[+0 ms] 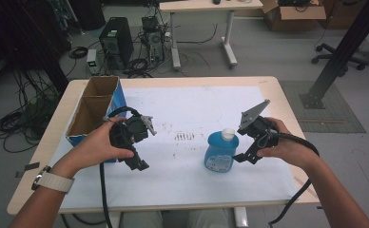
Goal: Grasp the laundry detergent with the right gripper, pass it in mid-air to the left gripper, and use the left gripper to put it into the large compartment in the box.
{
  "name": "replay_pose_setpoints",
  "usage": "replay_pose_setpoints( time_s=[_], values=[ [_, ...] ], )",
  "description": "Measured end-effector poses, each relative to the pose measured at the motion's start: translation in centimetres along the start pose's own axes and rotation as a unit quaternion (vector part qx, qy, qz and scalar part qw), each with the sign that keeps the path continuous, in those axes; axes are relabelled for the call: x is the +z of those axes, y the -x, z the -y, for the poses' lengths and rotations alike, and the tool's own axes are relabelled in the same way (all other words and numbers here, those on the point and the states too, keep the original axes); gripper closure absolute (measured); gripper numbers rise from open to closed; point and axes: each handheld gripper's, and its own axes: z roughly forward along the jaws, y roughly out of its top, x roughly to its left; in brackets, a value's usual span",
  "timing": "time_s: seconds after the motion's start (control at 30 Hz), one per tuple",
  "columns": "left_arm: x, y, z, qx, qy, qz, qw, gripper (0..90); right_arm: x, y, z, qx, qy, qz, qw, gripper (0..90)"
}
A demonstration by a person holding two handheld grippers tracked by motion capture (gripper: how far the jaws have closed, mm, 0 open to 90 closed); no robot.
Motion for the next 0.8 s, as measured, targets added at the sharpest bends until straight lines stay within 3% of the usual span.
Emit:
replay_pose_setpoints(
  time_s=[0.8],
  values=[
    [0.5,-0.2,0.2,-0.005,0.001,0.004,1.0000,7.9,1.8,0.4,1.2,-0.004,0.031,-0.012,0.9994,3.7]
  ],
)
